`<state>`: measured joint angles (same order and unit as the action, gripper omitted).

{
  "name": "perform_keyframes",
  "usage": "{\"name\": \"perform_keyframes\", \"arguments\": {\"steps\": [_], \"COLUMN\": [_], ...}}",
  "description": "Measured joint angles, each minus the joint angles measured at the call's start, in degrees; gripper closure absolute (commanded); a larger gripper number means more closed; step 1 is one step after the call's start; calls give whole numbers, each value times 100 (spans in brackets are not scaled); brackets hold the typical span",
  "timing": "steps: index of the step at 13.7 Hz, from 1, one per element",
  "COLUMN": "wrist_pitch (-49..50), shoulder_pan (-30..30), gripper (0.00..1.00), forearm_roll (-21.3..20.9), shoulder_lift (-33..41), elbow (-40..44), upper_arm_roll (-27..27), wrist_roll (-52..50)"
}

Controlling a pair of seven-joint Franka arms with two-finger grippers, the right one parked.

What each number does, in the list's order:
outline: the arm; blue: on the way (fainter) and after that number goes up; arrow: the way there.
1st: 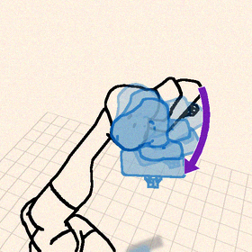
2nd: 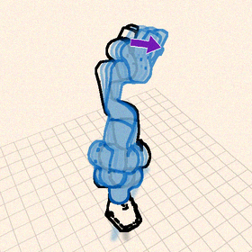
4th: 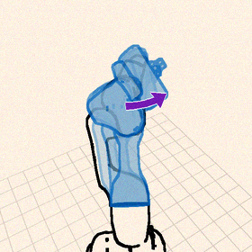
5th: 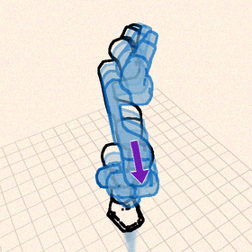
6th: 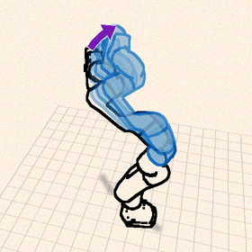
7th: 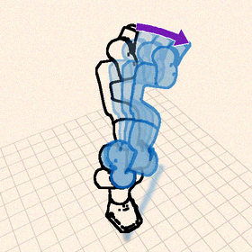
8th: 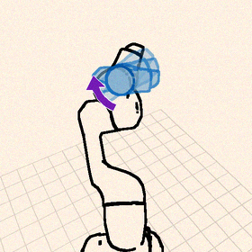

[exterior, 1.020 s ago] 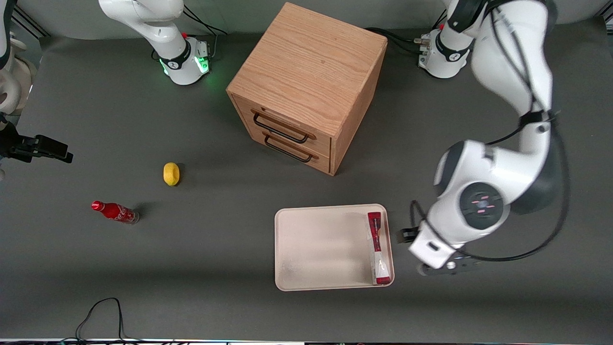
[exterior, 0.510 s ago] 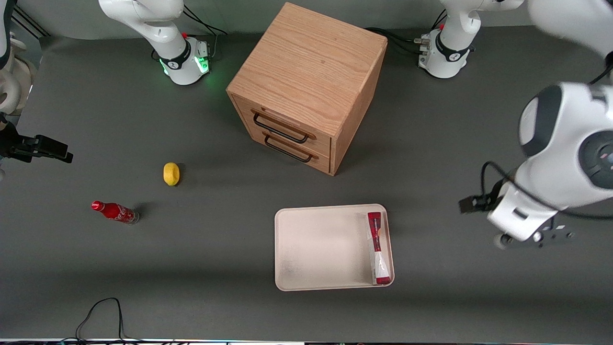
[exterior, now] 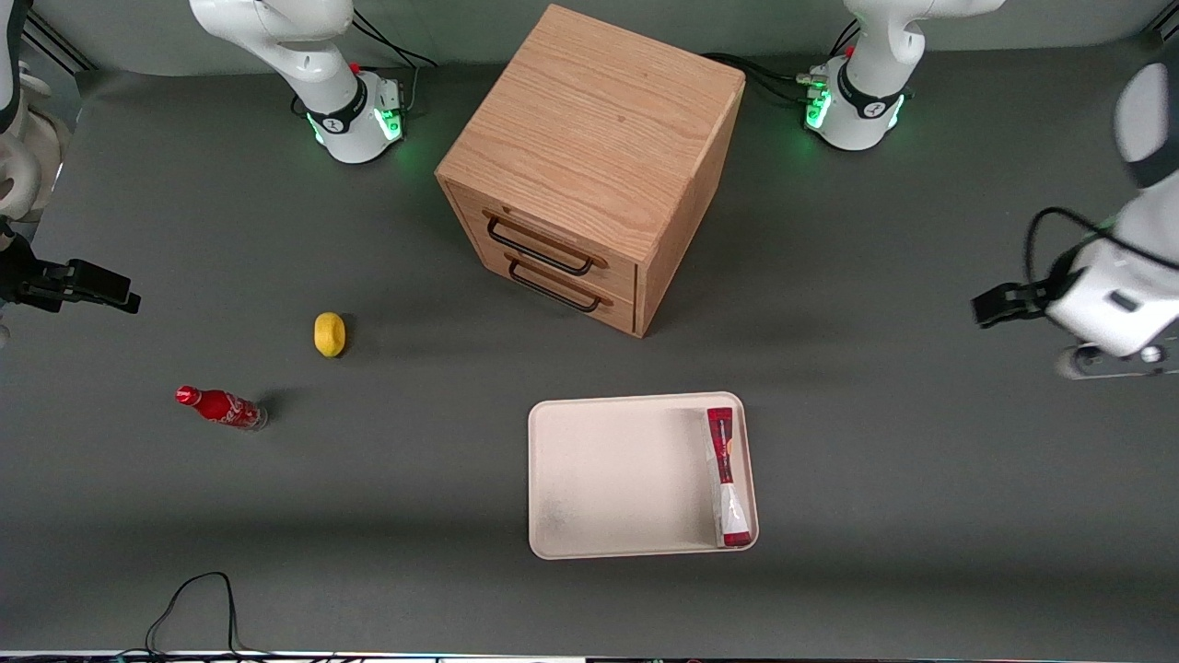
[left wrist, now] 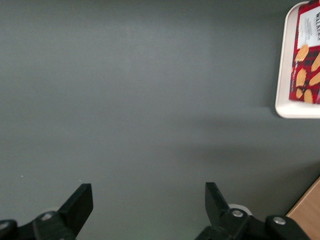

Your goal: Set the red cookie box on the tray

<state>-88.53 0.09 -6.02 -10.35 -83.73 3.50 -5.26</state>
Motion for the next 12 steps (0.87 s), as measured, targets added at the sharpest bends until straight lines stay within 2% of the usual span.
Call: {"name": "perform_keyframes", "arguments": {"steps": [3,6,8,10,12], "wrist_pitch": [-3,-134,-150,-150,-150], "shoulder_pan": [-104,500,620,515,138], "gripper": [0,0,0,0,0], "forearm_roll": [79,98,114,212,321], "shoulder_lift": [128,385,503,555,566], "elbow": [-199,-634,-760,-805,-809], "upper_arm_roll": [-68,-617,-753,-783,-595], "wrist_roll": [344,344,344,343,345]}}
